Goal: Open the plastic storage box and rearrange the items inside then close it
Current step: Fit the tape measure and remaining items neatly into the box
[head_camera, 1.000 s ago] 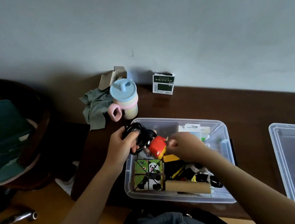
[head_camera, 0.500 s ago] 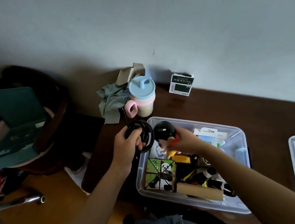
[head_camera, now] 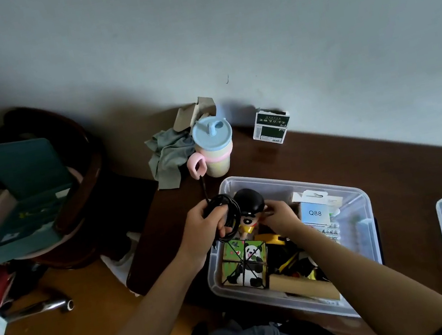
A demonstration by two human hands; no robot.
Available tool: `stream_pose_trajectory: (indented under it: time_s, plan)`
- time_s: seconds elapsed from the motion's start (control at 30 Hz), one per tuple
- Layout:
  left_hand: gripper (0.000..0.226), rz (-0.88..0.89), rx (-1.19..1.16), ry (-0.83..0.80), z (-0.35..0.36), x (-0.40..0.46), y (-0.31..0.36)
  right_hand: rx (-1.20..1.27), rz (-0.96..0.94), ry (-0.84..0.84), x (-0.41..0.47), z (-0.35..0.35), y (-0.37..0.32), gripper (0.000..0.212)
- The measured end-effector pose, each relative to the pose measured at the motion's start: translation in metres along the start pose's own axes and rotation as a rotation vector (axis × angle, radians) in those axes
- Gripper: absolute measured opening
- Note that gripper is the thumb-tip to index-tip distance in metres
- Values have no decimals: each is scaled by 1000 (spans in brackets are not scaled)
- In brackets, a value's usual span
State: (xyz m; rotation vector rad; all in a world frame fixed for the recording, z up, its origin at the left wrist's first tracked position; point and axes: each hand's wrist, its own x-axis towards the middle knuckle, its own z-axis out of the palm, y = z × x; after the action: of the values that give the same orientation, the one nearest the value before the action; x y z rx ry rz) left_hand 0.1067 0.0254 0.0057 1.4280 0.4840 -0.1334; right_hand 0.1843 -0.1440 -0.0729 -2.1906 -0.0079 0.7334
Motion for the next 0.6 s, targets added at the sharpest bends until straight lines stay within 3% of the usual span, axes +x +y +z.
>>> stream_pose_trajectory:
  time_s: [0.1,0.27,0.37,0.47,0.53,0.6]
  plan:
    - [14,-14,15,-18,-1,-2,-1,-92,25,-9,5,9,-10,26]
    - [13,-3,39,-68,-3,-4,-1,-269,137,132,0,12,-15,26]
    - [17,4,5,-82,-5,-5,1,-464,135,-27,-11,4,-14,9]
    - [20,16,-19,-101,-3,-5,7,-685,52,-287,-26,4,-8,20]
    - [20,18,-34,-128,2,-5,11,-723,17,-307,-34,7,-3,37]
    - [20,14,-46,-175,9,-4,16,-775,-12,-223,-42,8,-4,38]
